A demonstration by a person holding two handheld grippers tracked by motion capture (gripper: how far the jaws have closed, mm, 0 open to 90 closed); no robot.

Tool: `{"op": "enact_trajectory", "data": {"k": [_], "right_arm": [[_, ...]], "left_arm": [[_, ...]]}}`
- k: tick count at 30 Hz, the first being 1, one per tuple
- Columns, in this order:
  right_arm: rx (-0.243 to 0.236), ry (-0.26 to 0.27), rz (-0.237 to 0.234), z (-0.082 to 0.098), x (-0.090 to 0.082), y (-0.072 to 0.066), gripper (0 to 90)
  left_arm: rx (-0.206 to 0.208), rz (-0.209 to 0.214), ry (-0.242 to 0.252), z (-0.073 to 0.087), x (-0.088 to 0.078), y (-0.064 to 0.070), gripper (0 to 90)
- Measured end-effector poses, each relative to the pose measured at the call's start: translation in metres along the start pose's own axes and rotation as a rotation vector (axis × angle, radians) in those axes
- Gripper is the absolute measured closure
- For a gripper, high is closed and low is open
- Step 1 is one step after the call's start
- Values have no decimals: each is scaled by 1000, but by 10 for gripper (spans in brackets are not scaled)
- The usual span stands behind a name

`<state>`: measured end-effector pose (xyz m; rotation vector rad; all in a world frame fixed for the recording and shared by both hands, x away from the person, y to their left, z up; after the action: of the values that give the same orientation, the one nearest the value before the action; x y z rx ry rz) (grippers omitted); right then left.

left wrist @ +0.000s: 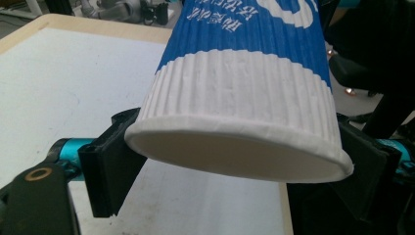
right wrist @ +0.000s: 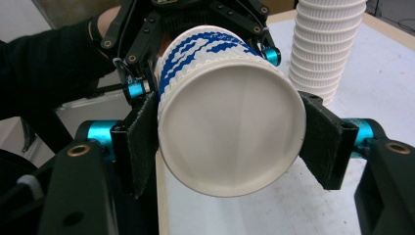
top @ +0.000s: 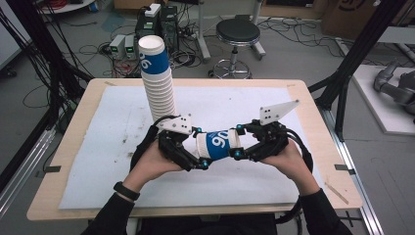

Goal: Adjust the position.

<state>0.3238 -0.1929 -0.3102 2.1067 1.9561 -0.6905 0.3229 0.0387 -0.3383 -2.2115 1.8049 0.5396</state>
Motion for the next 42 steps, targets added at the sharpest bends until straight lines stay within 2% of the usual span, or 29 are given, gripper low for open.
{"op": "enact_trajectory", "data": {"k": [4, 8, 14, 15, 18, 21, 25, 33, 42], "right_arm": [[-6, 27, -1, -1, -4, -1, 307], [-1, 61, -9, -1, -7, -1, 308], [5, 136, -24, -1, -13, 1, 308], [0, 162, -25, -2, -14, 0, 308], [-2, 190, -37, -2, -13, -1, 308], [1, 197, -48, -2, -12, -1, 307], [-10, 215, -59, -2, -9, -3, 307], [-8, 226, -71, -1, -6, -3, 308], [3, 205, -83, 0, -3, -1, 307]], "left_arm": [[-32, 19, 61, -1, -3, -1, 148], [-45, 33, 100, -1, -5, -3, 148], [-95, 66, 227, -2, -8, -5, 148], [-98, 67, 248, -2, -9, -5, 146], [-90, 77, 293, -4, -9, -4, 146], [-87, 88, 335, -4, -10, -3, 146], [-81, 102, 364, -5, -11, -1, 146], [-77, 88, 382, -6, -14, -1, 168], [-72, 76, 390, -8, -19, -2, 185]]}}
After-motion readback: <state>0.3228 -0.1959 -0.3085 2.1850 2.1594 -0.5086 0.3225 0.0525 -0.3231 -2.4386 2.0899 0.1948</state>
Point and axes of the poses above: each handheld gripper's, and its own axes: x roughly forward along the jaws, z roughly out of its underside, y roughly to its right, the point moved 3 cm from there along x, roughly forward along the jaws, and after that the axes turned 4 degrees about -z, right-handed, at the moved point
